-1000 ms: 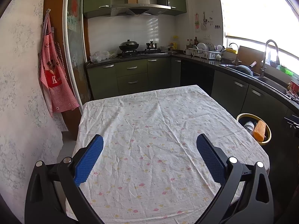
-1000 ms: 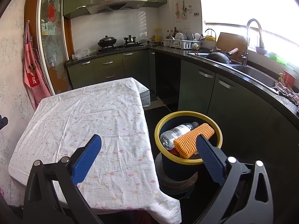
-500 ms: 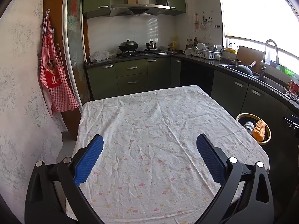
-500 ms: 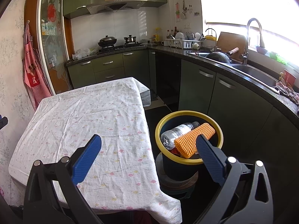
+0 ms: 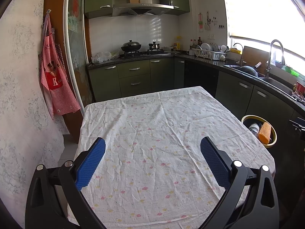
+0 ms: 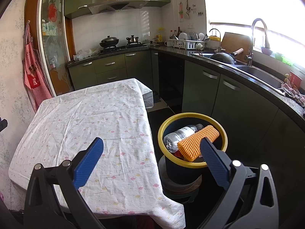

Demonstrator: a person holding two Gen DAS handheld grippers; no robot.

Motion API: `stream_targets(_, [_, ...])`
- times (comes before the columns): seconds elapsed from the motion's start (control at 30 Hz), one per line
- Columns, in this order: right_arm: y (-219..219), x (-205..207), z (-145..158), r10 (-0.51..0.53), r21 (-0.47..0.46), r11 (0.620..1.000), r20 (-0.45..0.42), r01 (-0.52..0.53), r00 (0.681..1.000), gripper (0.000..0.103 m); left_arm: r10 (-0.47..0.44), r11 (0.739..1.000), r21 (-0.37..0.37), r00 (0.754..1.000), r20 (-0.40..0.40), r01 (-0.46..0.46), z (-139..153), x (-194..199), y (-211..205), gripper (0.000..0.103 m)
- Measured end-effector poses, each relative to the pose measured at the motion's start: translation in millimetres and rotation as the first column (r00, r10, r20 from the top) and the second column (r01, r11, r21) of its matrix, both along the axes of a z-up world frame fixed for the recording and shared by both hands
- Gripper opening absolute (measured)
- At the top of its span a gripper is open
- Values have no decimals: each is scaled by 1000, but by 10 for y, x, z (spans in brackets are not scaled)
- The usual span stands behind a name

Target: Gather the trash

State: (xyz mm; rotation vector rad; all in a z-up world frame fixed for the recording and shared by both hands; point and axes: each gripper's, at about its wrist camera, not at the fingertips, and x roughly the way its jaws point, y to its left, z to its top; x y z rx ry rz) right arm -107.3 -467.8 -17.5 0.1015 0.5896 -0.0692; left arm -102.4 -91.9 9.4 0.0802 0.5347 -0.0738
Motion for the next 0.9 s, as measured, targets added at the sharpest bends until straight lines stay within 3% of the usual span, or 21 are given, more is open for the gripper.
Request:
stream_targets(0.5, [0,4,-4,0,1,1000,-1,1,1000,96,-13,1000,-7,1000,-20,13,9,52,-23,98])
stream_targets(0.73, [-3,9,-19,-2,3,1000,-4,2,1000,96,-9,999,-52,1000,-1,9,22,83,24,98])
stream_targets(0.9, [22,102,-58,4,-16,1000,-20,-4,1000,96,10,999,-39,999,-45,-12,-17,241,72,98])
